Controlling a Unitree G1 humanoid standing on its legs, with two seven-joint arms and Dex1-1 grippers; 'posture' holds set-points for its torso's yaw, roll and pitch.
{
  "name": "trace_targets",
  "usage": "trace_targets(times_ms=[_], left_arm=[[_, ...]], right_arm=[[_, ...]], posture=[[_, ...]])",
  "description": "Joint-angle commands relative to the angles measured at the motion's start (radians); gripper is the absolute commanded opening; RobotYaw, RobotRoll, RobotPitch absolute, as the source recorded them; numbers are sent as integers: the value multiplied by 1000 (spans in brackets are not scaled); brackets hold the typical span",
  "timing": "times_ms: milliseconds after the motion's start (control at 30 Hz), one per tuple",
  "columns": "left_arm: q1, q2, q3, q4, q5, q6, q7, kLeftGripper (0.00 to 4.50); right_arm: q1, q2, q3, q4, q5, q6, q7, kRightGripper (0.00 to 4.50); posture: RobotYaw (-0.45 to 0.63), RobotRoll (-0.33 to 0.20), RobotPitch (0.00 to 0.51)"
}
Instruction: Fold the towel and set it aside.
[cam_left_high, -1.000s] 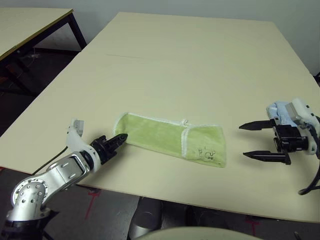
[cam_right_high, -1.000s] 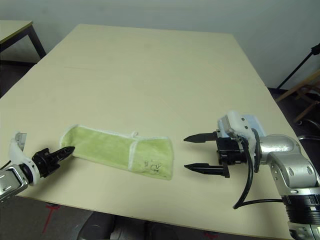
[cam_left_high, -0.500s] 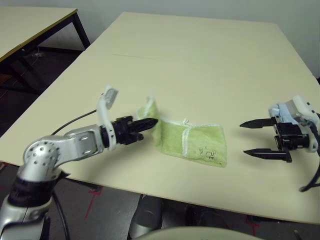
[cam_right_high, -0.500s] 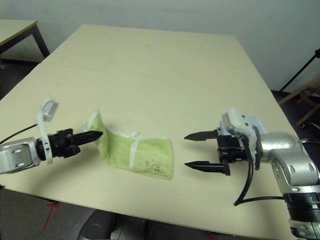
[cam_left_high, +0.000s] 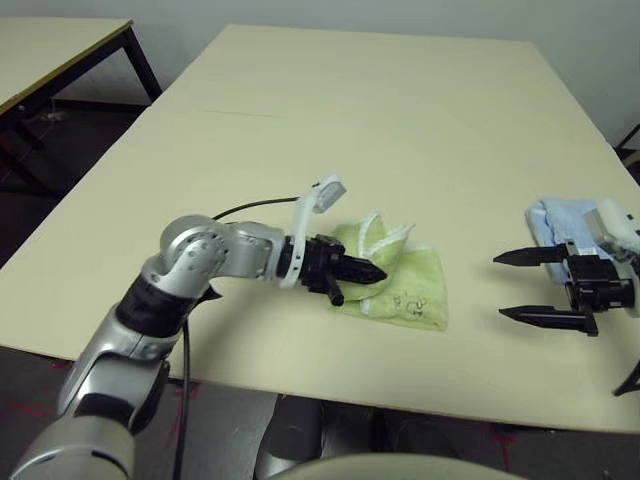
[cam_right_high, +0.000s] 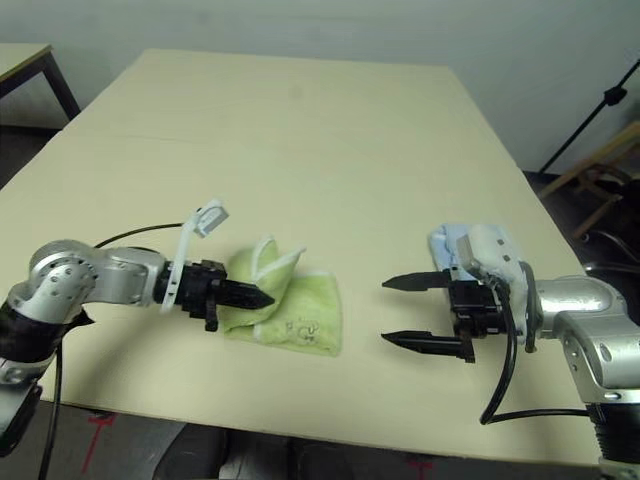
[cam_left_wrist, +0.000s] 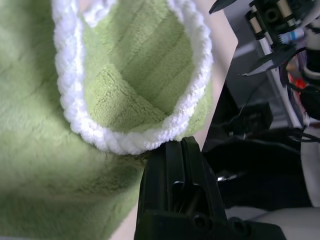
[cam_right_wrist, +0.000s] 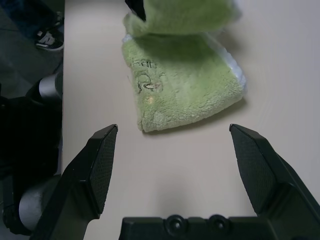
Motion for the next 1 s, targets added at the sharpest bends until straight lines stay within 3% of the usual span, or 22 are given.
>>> trace_targets(times_ms=[33, 500, 633, 933, 1000], left_arm=[[-19, -32, -41, 39, 105, -15, -83, 29], [-14, -175, -4, 78, 216, 48, -165, 29], [-9, -203, 0, 81, 251, 50, -165, 1000], [-51, -224, 106, 80, 237, 97, -178, 4230], [-69, -225, 147, 63, 219, 119, -173, 4481]], right_arm=[[21, -12, -27, -29, 12, 14, -11, 4500], [24, -9, -33, -46, 16, 30, -32, 4500], [26, -1, -28, -39, 12, 22, -31, 4500], [16, 4, -24, -4, 4, 3, -27, 4500], [8, 7, -23, 3, 8, 4, -26, 4500]], posture=[[109, 0, 96], [110, 0, 93], [112, 0, 90], [125, 0, 88], [129, 0, 87]])
